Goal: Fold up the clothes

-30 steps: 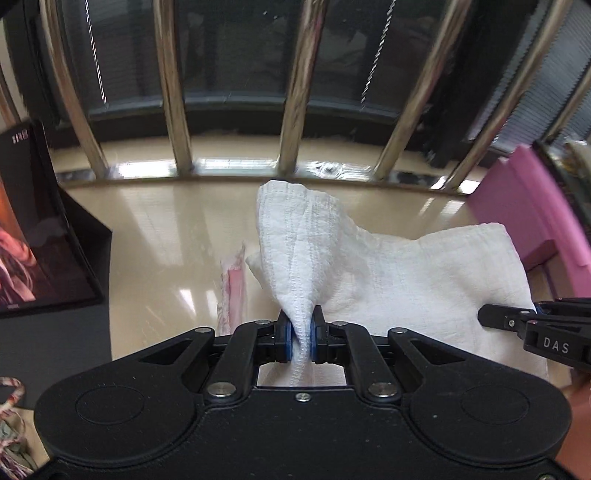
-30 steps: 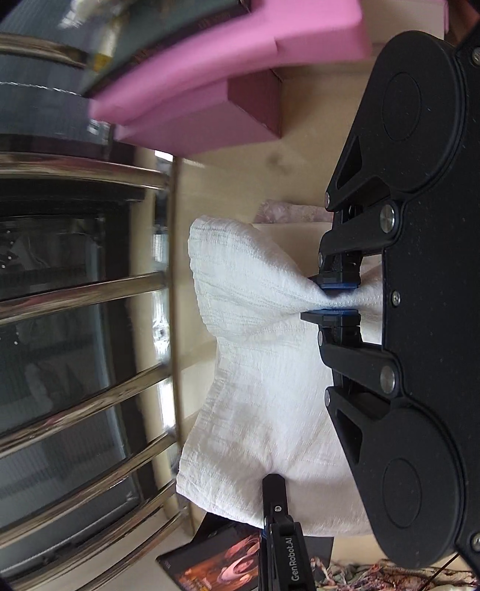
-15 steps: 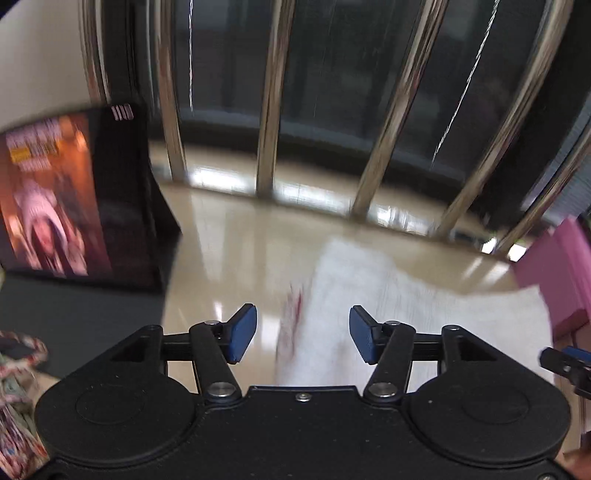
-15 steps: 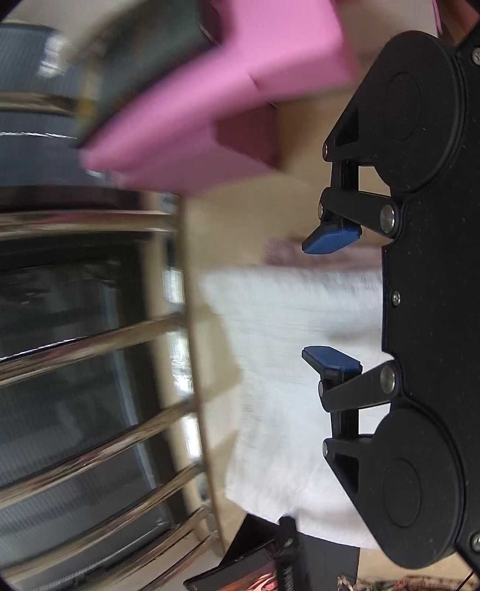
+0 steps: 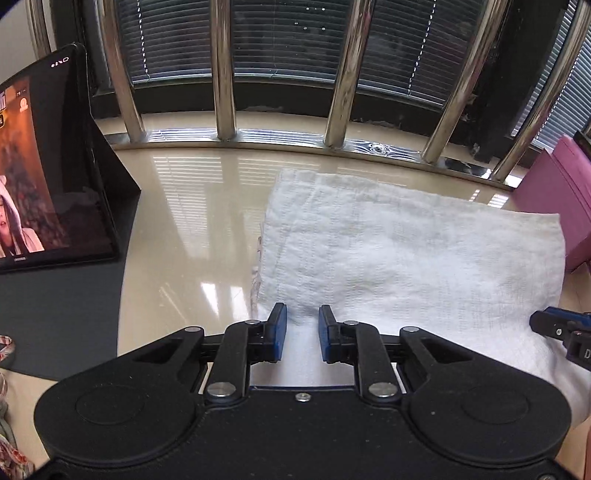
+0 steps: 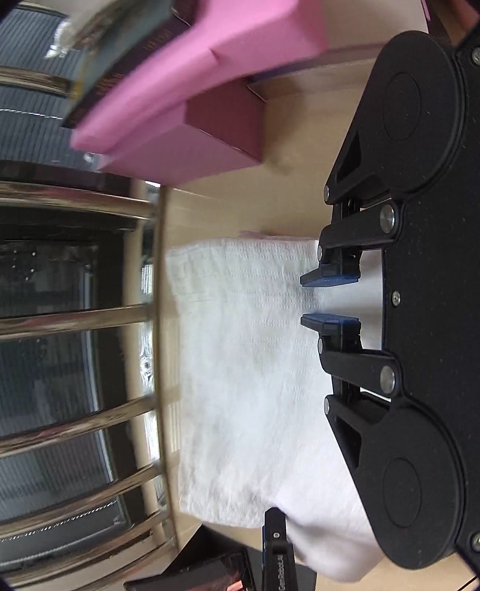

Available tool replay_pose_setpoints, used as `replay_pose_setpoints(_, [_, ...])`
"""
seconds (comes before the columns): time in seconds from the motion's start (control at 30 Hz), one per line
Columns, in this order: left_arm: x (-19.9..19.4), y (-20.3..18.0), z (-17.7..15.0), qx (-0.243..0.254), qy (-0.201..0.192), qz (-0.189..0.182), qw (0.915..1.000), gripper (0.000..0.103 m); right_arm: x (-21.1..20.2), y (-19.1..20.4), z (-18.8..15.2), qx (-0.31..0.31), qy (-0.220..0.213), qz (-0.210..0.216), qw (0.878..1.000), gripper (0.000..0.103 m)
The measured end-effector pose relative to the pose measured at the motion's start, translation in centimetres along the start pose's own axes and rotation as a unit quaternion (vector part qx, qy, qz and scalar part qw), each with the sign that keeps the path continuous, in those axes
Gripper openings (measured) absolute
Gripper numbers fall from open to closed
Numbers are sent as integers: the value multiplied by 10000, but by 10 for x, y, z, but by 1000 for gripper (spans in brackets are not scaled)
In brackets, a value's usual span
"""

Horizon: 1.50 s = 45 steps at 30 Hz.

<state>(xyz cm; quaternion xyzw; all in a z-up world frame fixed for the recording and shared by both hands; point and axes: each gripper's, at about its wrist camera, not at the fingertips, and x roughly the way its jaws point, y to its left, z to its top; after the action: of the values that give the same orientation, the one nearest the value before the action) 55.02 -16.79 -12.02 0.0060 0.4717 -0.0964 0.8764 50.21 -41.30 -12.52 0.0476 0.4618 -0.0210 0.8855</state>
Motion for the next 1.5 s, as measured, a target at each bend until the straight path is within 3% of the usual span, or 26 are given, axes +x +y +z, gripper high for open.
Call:
replay_pose_setpoints(0.07, [-2,1,1,11,-34,-8,10000,21,3,1,-1,-21,54,-11,10000,17])
replay_pose_setpoints(0.1, [-5,1,1,6,-55,-5,10000,28,2,1,-1,-9,56,-6,10000,17])
replay_pose_setpoints(0.13, [-9,3,1,-44,-85,13,10000,49,-2,1,0,45,18,24,10000,23])
replay_pose_setpoints(0.17, [-17,5,-1,-95,-177,22,9998,76,-9,1,0,119,-38,67,9999,41])
replay_pose_setpoints(0.2, [-26,8,-4,-147,-276,29,9995,84,-15,1,0,193,-93,110,9997,56])
replay_pose_setpoints(0.23, [-34,10,-6,-198,-375,36,9991,92,-23,2,-2,237,-172,147,9995,88])
replay_pose_setpoints(0.27, [-43,13,-12,-229,-427,-6,9988,98,-34,4,-4,258,-268,181,9991,102])
replay_pose_setpoints(0.33, [-61,20,-27,-256,-429,-147,9986,103,-54,9,-12,193,-414,217,9987,103])
replay_pose_setpoints(0.67, [-122,44,-107,-150,-141,-296,9994,103,-123,40,-86,38,-402,122,9991,103])
replay_pose_setpoints(1.03, [-204,63,-183,-51,-305,-376,9988,103,-197,86,-179,375,-512,45,9980,103])
replay_pose_setpoints(1.3, [-304,72,-208,-214,-658,-563,9960,103,-287,111,-203,152,-500,149,9985,103])
replay_pose_setpoints(1.5, [-356,78,-224,-136,-719,-530,9959,103,-341,129,-206,21,-304,279,9991,103])
